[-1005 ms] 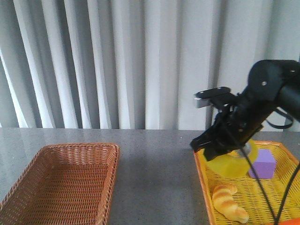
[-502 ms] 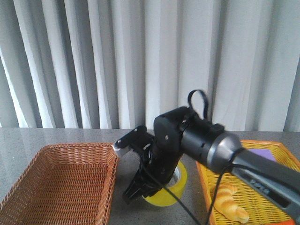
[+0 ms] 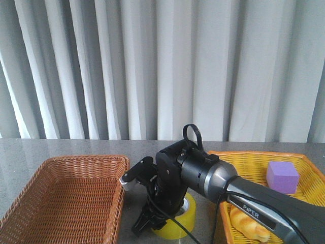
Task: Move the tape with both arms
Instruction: 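Lift the tape out of the yellow basket and set it on the table, then reach the left gripper to the tape on the table and grasp its rim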
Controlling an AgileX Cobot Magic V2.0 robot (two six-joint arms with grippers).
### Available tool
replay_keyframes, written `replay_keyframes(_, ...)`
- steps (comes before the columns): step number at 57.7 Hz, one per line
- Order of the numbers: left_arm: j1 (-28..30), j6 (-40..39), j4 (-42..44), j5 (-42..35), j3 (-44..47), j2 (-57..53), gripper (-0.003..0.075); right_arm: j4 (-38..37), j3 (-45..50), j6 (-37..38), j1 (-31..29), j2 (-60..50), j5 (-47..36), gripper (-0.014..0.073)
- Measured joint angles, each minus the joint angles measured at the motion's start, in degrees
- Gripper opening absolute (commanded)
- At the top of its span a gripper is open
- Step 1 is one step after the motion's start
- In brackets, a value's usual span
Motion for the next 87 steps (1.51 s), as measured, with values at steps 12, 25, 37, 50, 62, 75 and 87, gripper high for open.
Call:
replay_keyframes(12,0.00,0.00,0.00,0.00,0.00,0.00,0.0591,0.83,-0.14,0.05,0.00,-3.01,-0.04,0.0424)
replay_keyframes(25,0.00,0.00,0.00,0.00,0.00,0.00,0.0591,6.28,0.48,1.14,-2.99,-14.01,0.65,0.0425)
replay_keyframes(37,0.00,0.00,0.00,0.00,0.00,0.00,0.0591,12.28,14.14,0.93,-8.90,-27.21,-3.92,0.0405)
replay_keyframes(50,0.00,0.00,0.00,0.00,0.00,0.00,0.0591,13.40,35.73,0.92,-13.97,-44.09,-14.15,0.0381)
replay_keyframes(62,0.00,0.00,0.00,0.00,0.00,0.00,0.0591,13.63,52.42,1.61,-19.46,-58.32,-20.85,0.0381)
replay_keyframes(75,0.00,0.00,0.00,0.00,0.00,0.00,0.0591,14.04,65.69,1.65,-20.01,-72.12,-23.72,0.0381)
replay_keyframes(87,0.00,0.00,0.00,0.00,0.00,0.00,0.0591,14.04,71.84,1.65,-20.01,-81.00,-24.15,0.0381)
